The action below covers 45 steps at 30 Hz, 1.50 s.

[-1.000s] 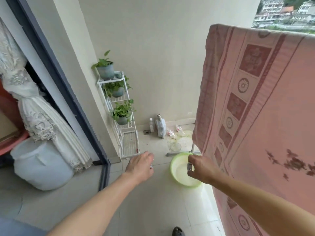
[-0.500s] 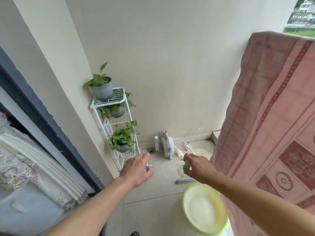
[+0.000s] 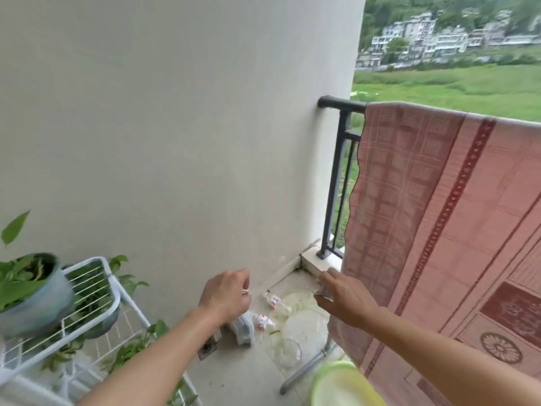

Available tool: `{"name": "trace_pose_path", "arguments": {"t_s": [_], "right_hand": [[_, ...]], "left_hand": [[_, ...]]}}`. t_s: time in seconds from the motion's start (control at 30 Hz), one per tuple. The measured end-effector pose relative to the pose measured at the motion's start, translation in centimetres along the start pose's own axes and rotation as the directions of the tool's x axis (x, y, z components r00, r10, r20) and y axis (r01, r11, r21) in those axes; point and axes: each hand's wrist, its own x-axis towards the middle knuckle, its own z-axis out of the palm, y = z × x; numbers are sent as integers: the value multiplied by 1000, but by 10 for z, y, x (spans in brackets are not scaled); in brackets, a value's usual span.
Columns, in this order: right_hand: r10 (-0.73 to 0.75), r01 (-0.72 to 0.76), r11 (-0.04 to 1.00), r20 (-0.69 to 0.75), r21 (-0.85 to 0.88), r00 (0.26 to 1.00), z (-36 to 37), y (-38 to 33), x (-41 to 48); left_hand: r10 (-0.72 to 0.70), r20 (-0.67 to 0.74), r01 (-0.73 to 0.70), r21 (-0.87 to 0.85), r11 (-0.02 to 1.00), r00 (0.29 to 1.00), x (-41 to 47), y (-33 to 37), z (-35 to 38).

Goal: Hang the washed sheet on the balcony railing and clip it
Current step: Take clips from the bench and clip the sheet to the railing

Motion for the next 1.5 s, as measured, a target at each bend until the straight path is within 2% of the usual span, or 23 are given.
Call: {"name": "trace_pose_path", "arguments": {"t_s": [0.2, 0.33, 0.47, 0.57, 0.67, 0.77, 0.87, 0.93, 1.1, 1.2, 1.37, 1.5], "right_hand": [[197, -201, 978, -78, -52, 977, -51, 62, 48], [263, -283, 956, -190, -84, 946, -81, 95, 77], [310, -335, 940, -236, -70, 921, -92, 110, 86], [342, -359, 932, -209, -46, 916, -96, 112, 79], [419, -440, 898, -254, -30, 872, -103, 115, 79], [519, -550, 833, -259, -60, 814, -102, 115, 75], [598, -639, 765, -280, -78, 750, -103, 114, 84], [627, -671, 735, -276, -101, 729, -106, 114, 98], [642, -682, 723, -254, -112, 723, -103, 109, 148], [644, -678, 729, -247, -89, 724, -98, 97, 162], [619, -679, 724, -319, -124, 718, -106, 86, 168], [606, -706, 674, -384, -218, 697, -120, 75, 169]], "left_hand": [[161, -66, -171, -188, 967, 985, 135, 57, -11], [242, -80, -254, -331, 909, 967, 208, 101, -32], [330, -74, -324, -480, 815, 941, 270, 143, -56], [404, -22, -323, -641, 696, 914, 309, 174, -65], [499, 57, -237, -829, 507, 865, 355, 197, -73], [623, 162, -87, -933, 350, 765, 393, 211, -80], [742, 214, -45, -949, 312, 635, 423, 219, -87], [803, 167, -90, -960, 264, 572, 437, 219, -88], [803, 3, -136, -985, 104, 595, 458, 206, -76], [817, 0, -148, -983, 105, 576, 449, 202, -65], [867, 170, -51, -975, 218, 469, 461, 194, -35], [917, 241, 76, -971, 228, 317, 463, 200, -38]]}}
